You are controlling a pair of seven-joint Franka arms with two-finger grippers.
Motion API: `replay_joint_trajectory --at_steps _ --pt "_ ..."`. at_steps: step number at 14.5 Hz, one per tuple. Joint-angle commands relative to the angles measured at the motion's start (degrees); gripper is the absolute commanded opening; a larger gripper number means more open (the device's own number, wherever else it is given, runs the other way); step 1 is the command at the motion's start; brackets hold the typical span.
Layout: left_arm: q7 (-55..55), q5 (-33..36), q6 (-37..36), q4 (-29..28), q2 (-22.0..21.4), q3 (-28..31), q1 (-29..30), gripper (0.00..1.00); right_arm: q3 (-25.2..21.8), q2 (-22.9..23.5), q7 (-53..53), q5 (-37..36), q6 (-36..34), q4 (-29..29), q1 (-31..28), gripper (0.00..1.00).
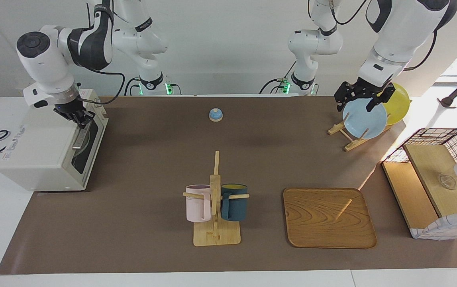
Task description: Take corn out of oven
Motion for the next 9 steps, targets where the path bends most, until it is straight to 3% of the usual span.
replay_joint_trajectory --at_steps 1,9 --pt "0.08 0.35 0.68 -0.71 -0.81 -0.38 0.36 1.00 0.45 0.51 0.76 -0.67 2.38 -0.94 -1.59 0.00" --pt "-0.01 0.35 0.68 -0.62 -0.81 -0.38 0.36 1.00 0.72 1.83 1.81 0.56 2.47 -1.03 -0.80 0.00"
